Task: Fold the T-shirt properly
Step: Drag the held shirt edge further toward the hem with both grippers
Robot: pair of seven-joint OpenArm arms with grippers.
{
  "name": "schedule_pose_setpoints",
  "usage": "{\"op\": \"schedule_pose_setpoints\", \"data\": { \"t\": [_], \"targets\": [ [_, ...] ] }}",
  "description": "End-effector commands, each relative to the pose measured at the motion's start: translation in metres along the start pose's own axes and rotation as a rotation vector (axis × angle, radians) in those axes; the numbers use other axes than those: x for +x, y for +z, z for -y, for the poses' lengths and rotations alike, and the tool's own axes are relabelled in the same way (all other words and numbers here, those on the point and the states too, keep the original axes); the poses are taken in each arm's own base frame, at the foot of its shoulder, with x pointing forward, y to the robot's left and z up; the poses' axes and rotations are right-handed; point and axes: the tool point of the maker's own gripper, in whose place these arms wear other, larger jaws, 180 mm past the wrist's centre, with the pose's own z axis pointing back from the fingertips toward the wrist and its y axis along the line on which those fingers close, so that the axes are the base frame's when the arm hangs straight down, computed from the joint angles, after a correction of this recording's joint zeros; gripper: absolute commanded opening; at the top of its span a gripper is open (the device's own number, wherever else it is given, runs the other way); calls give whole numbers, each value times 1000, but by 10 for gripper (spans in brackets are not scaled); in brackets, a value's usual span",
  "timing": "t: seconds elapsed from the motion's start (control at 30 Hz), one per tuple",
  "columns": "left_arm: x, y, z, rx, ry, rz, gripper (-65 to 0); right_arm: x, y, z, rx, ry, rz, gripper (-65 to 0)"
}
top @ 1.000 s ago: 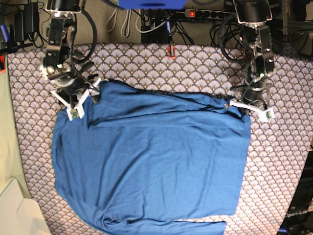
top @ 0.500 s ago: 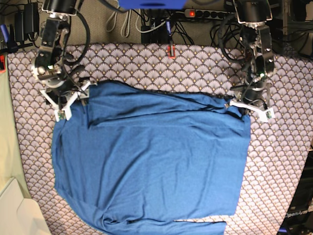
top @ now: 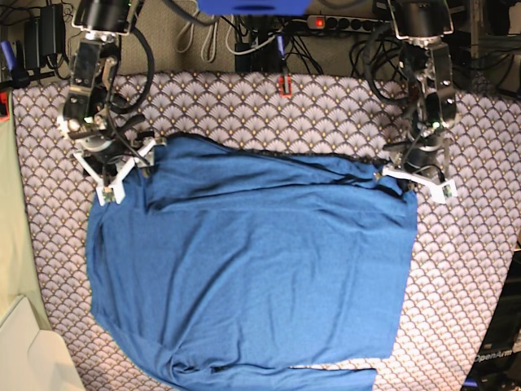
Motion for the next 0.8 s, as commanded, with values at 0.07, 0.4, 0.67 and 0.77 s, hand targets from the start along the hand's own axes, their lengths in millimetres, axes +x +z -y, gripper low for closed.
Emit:
{"op": "schedule_pose_setpoints", "data": {
  "t": [0.07,0.4,0.67,0.77],
  "targets": [
    [11,1,0,-3,-9,24,-646,15,2,4,-9,5,46,-289],
    [7,1,1,-6,-7,0,-646,23,3,5,-12,11,59,-650],
    [28,8,8,-26,-34,3,-647,35,3,6,-13,35,78,-650],
    [29,8,7,-24,-36,4,-647,38,2,2,-4,46,84,-650]
  ]
}}
